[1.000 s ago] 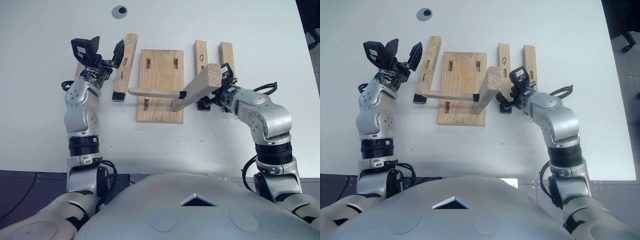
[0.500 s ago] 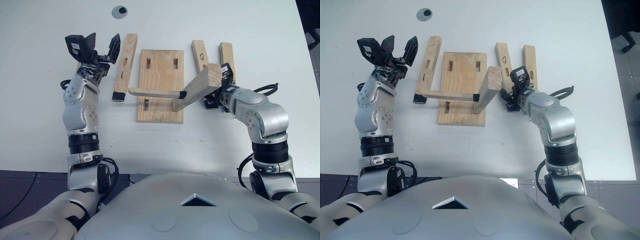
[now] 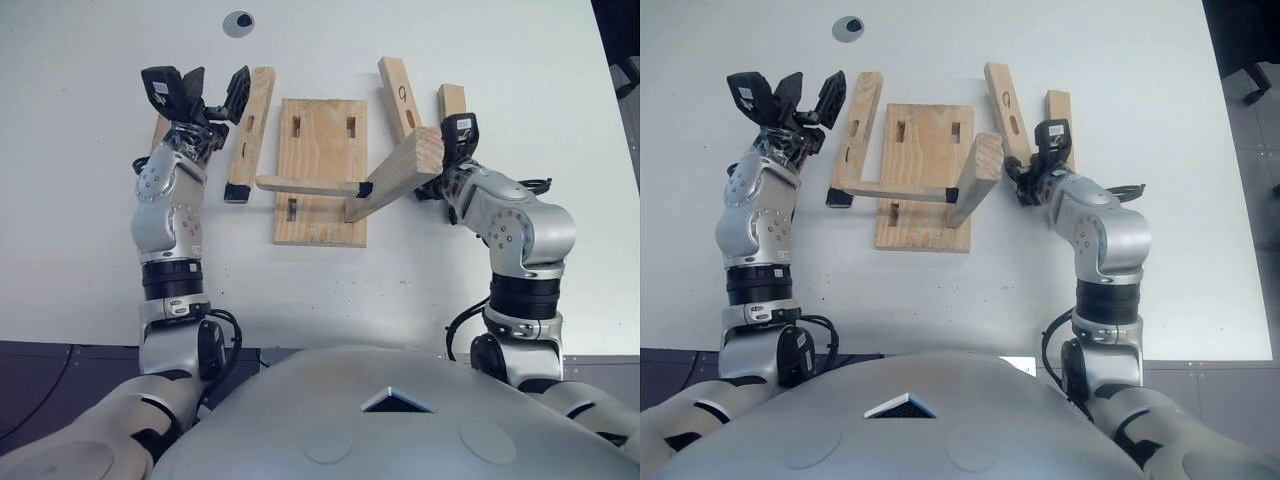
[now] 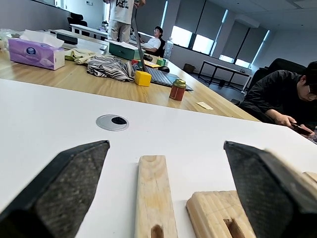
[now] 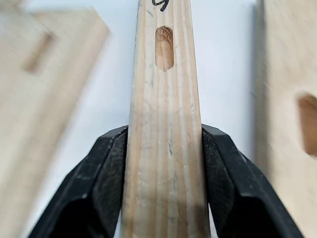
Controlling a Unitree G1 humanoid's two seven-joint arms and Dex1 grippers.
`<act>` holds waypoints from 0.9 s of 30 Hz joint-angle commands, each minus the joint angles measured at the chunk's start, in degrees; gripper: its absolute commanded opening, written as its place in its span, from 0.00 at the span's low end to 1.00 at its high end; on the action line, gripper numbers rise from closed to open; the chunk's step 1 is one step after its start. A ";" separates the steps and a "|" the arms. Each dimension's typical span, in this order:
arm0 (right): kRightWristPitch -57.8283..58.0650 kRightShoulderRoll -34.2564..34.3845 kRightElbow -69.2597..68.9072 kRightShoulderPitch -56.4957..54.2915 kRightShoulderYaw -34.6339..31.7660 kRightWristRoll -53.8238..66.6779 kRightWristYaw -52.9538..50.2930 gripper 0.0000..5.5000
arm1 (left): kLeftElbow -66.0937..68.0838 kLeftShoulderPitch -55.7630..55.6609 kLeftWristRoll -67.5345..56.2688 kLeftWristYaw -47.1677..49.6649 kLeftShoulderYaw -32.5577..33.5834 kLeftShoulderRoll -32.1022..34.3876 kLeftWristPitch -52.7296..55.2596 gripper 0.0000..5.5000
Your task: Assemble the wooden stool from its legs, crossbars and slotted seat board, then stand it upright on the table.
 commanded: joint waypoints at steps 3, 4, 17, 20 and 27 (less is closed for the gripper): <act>-17.28 -6.87 4.86 -8.05 -1.22 5.30 20.88 0.37 | 0.46 -10.33 -7.69 -9.57 -1.47 2.74 11.81 0.77; -19.40 -8.98 7.44 -9.83 -1.56 6.96 27.01 0.37 | -0.03 -12.18 -10.92 -12.69 -1.68 3.30 16.02 0.77; -15.85 -12.35 16.20 -17.91 0.47 19.84 50.71 0.37 | -4.57 -17.47 -33.25 -25.69 0.73 2.63 38.70 0.77; -12.92 -12.05 15.35 -17.97 -0.01 22.79 50.50 0.37 | -5.00 -17.56 -34.39 -25.01 0.90 2.18 39.41 0.77; -5.49 -11.32 15.13 -18.31 -1.89 30.36 48.83 0.37 | -7.02 -16.43 -35.04 -25.62 0.71 1.34 37.31 0.65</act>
